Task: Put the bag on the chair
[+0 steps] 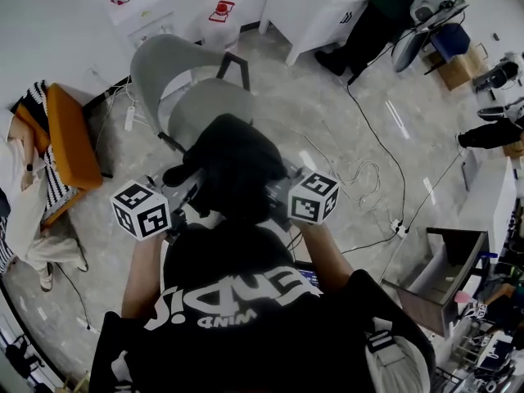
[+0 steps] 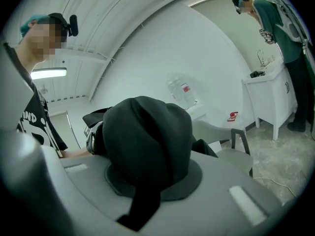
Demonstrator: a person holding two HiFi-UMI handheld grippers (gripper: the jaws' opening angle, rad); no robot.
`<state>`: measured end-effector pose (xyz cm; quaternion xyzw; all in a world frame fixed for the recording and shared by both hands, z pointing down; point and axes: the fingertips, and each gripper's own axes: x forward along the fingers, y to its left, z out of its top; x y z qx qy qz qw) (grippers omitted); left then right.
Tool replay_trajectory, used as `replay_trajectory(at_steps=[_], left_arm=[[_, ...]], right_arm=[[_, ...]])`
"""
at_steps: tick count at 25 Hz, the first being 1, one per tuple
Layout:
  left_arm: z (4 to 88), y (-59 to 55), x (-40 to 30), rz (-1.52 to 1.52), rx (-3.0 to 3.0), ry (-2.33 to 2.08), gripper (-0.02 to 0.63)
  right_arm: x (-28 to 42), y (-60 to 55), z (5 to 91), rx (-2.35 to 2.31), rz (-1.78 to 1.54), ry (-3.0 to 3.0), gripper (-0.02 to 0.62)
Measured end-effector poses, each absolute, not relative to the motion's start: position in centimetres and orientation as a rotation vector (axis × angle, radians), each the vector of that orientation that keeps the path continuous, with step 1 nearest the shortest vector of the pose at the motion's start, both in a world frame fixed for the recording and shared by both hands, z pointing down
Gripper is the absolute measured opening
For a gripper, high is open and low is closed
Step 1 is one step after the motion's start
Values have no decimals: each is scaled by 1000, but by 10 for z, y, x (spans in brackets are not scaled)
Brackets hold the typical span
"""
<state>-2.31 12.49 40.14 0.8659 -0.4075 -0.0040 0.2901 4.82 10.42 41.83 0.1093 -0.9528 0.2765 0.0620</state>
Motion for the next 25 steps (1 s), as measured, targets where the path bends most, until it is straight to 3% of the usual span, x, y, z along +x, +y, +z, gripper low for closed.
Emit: replay_trajectory(at_steps=[25], left_arm=[[407, -59, -60, 52, 2345, -862, 43]], right_arm=[[8, -68, 421, 539, 886, -2843, 43]])
